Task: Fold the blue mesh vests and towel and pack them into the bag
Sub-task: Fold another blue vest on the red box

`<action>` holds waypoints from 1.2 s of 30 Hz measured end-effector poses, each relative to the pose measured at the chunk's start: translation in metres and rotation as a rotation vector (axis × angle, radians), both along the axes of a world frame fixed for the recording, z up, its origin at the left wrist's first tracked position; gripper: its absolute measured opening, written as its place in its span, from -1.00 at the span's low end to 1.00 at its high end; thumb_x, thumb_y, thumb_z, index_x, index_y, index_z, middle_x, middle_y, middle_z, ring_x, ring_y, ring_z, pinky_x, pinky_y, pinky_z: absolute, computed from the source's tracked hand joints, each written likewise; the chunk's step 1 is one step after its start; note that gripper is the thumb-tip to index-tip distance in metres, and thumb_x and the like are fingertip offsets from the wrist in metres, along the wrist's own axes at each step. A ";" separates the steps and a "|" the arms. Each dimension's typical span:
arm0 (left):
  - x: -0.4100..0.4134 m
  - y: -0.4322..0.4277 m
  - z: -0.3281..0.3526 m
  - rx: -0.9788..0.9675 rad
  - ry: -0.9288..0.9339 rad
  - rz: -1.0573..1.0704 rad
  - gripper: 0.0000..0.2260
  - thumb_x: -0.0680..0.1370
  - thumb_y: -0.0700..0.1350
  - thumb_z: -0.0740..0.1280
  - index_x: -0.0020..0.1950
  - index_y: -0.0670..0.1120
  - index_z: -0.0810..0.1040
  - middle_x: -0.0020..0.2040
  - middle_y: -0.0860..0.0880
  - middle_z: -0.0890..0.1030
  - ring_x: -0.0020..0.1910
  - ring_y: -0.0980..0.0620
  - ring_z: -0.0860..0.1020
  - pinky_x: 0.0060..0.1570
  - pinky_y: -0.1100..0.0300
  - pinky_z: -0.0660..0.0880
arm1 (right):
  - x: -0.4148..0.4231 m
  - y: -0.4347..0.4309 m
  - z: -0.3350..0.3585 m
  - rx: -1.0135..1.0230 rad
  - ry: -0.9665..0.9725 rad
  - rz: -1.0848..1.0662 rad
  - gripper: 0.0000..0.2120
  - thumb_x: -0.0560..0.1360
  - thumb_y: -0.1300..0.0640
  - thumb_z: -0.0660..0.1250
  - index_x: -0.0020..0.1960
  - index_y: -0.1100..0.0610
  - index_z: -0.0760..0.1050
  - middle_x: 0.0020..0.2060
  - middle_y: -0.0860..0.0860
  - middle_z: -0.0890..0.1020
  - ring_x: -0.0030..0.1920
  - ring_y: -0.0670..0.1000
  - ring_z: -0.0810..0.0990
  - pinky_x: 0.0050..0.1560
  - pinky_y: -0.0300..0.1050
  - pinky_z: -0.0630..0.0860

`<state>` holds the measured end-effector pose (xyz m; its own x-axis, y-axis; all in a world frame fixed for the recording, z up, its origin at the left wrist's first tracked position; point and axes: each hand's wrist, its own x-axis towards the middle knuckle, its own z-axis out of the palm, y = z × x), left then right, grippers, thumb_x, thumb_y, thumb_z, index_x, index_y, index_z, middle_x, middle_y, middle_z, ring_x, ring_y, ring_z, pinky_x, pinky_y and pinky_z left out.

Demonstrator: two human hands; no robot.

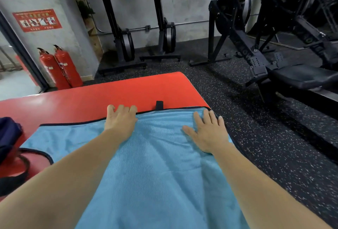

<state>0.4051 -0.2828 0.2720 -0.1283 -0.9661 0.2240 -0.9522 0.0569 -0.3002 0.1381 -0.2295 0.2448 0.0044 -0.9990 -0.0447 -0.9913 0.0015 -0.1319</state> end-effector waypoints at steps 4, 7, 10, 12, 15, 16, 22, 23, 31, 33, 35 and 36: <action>0.002 -0.002 -0.006 -0.087 0.030 -0.007 -0.58 0.58 -0.10 0.29 0.39 0.08 0.23 0.26 0.00 0.37 0.26 -0.05 0.28 0.29 -0.09 0.09 | -0.001 -0.007 -0.001 0.010 0.005 -0.029 -0.23 0.53 -0.41 -0.23 0.60 0.00 -0.16 0.58 0.14 -0.16 0.57 0.14 -0.21 0.52 0.19 -0.22; 0.004 0.020 0.003 -0.097 0.253 0.003 -0.57 0.63 0.00 0.20 0.48 0.04 0.21 0.46 -0.03 0.24 0.43 -0.08 0.18 0.40 -0.09 0.08 | -0.001 0.001 0.003 -0.006 -0.005 -0.054 -0.22 0.54 -0.39 -0.28 0.60 0.04 -0.14 0.58 0.17 -0.10 0.57 0.13 -0.16 0.52 0.19 -0.22; 0.002 0.061 0.005 0.026 0.416 0.031 -0.51 0.66 0.05 0.12 0.56 -0.05 0.15 0.58 -0.08 0.10 0.55 -0.08 0.05 0.48 -0.04 0.00 | 0.013 0.030 0.014 -0.049 -0.011 -0.001 0.01 0.31 -0.47 -0.51 0.60 0.06 -0.15 0.58 0.15 -0.05 0.57 0.09 -0.14 0.52 0.16 -0.26; -0.005 0.097 0.001 0.150 0.478 0.070 -0.44 0.66 0.13 0.06 0.60 -0.07 0.04 0.61 -0.10 -0.02 0.58 -0.07 -0.03 0.51 -0.05 -0.07 | 0.031 0.061 0.014 -0.042 -0.023 0.078 0.22 0.08 -0.52 -0.68 0.60 0.04 -0.18 0.58 0.13 -0.07 0.58 0.08 -0.17 0.51 0.13 -0.29; -0.015 0.154 -0.012 0.315 0.438 0.083 -0.31 0.57 0.35 -0.10 0.61 0.06 -0.16 0.62 -0.02 -0.17 0.59 0.00 -0.18 0.51 -0.16 -0.16 | 0.044 0.105 0.004 0.003 -0.026 0.118 0.23 0.03 -0.50 -0.75 0.59 -0.02 -0.23 0.59 0.10 -0.13 0.57 0.08 -0.21 0.50 0.16 -0.30; -0.014 0.170 -0.015 0.343 0.379 0.071 -0.27 0.50 0.42 -0.18 0.60 0.12 -0.20 0.61 0.00 -0.19 0.58 0.00 -0.20 0.49 -0.21 -0.16 | 0.038 0.115 0.002 0.015 -0.022 0.100 0.21 0.05 -0.52 -0.72 0.59 -0.03 -0.23 0.59 0.09 -0.14 0.57 0.08 -0.22 0.50 0.17 -0.28; 0.015 0.204 -0.017 0.384 0.239 0.005 0.02 0.15 0.55 -0.58 0.57 0.20 -0.27 0.61 0.06 -0.22 0.58 0.01 -0.23 0.48 -0.27 -0.16 | -0.028 0.149 0.001 0.000 0.093 -0.084 0.07 0.25 -0.45 -0.62 0.60 0.08 -0.14 0.58 0.15 -0.07 0.57 0.14 -0.10 0.54 0.13 -0.11; 0.015 0.205 -0.015 0.389 0.229 -0.001 0.03 0.14 0.54 -0.59 0.57 0.20 -0.27 0.61 0.05 -0.22 0.58 0.01 -0.23 0.48 -0.28 -0.16 | -0.027 0.153 0.004 0.006 0.101 -0.106 0.06 0.27 -0.44 -0.61 0.60 0.10 -0.14 0.58 0.16 -0.06 0.57 0.14 -0.10 0.54 0.14 -0.11; 0.014 0.268 -0.011 0.335 0.363 0.029 -0.13 0.31 0.50 -0.39 0.58 0.19 -0.20 0.62 0.04 -0.16 0.58 0.02 -0.20 0.46 -0.29 -0.13 | 0.037 0.219 0.003 0.030 0.022 -0.010 0.17 0.11 -0.52 -0.69 0.59 -0.02 -0.21 0.58 0.12 -0.18 0.57 0.14 -0.23 0.48 0.22 -0.25; 0.027 0.288 -0.017 0.329 0.339 0.053 -0.15 0.34 0.47 -0.37 0.59 0.17 -0.18 0.62 0.04 -0.15 0.58 0.03 -0.20 0.47 -0.27 -0.14 | 0.030 0.232 -0.003 0.040 0.032 -0.057 0.09 0.16 -0.51 -0.60 0.59 -0.05 -0.20 0.58 0.10 -0.19 0.57 0.15 -0.23 0.49 0.24 -0.22; 0.039 0.298 -0.019 0.326 0.331 0.062 -0.14 0.34 0.47 -0.39 0.60 0.15 -0.17 0.62 0.04 -0.14 0.58 0.05 -0.20 0.48 -0.23 -0.16 | 0.019 0.237 -0.002 0.046 0.037 -0.071 0.00 0.23 -0.46 -0.52 0.59 -0.07 -0.20 0.58 0.07 -0.18 0.57 0.13 -0.22 0.50 0.23 -0.19; 0.044 0.301 -0.020 0.330 0.329 0.048 -0.11 0.32 0.48 -0.43 0.60 0.14 -0.17 0.62 0.04 -0.15 0.58 0.05 -0.20 0.49 -0.22 -0.16 | 0.016 0.237 -0.001 0.060 0.037 -0.069 -0.04 0.27 -0.46 -0.49 0.59 -0.08 -0.21 0.58 0.06 -0.19 0.57 0.11 -0.22 0.51 0.23 -0.18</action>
